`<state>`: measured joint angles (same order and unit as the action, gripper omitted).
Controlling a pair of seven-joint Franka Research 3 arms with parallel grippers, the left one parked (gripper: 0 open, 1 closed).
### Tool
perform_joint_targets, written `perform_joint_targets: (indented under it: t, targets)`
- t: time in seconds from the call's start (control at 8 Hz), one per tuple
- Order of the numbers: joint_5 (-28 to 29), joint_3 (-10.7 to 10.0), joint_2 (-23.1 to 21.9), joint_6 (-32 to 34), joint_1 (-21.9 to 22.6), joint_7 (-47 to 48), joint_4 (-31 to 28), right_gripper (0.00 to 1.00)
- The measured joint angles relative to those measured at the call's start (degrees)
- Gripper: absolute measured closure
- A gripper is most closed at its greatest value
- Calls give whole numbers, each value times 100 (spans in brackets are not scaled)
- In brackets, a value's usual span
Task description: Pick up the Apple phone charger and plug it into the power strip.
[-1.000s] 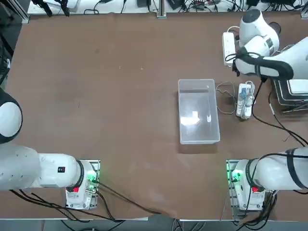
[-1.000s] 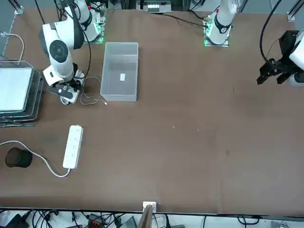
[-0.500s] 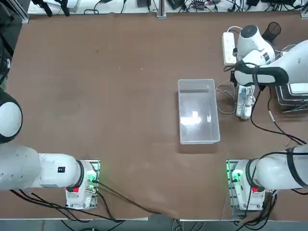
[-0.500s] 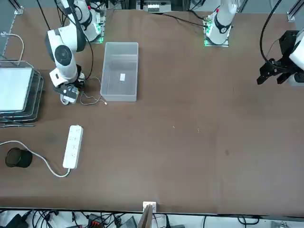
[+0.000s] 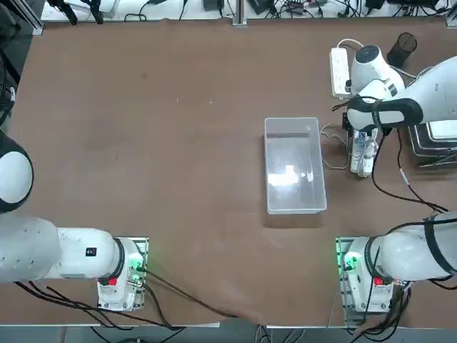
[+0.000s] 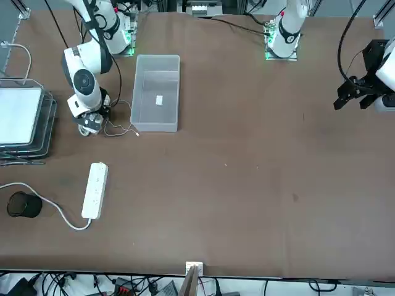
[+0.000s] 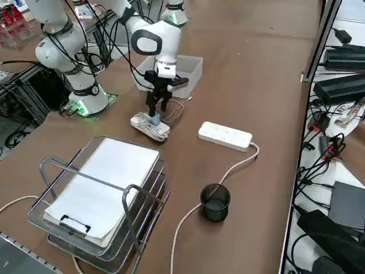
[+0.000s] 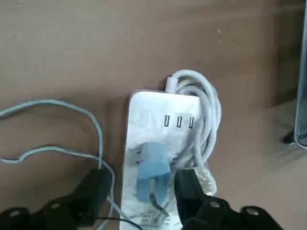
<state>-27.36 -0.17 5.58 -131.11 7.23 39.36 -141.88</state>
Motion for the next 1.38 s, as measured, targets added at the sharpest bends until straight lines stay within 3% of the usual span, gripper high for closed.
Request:
perform_joint_targets:
  t: [0.38,0.88,1.12,1.38]
  targets:
    - [-19,-4,91,-3,-44,0,0,25]
    - [-41,-24,129,0,-51,0,0,44]
    - [-74,-46,124,34,-56,0,9,62]
    - [-74,-44,123,136,-56,-1,14,63]
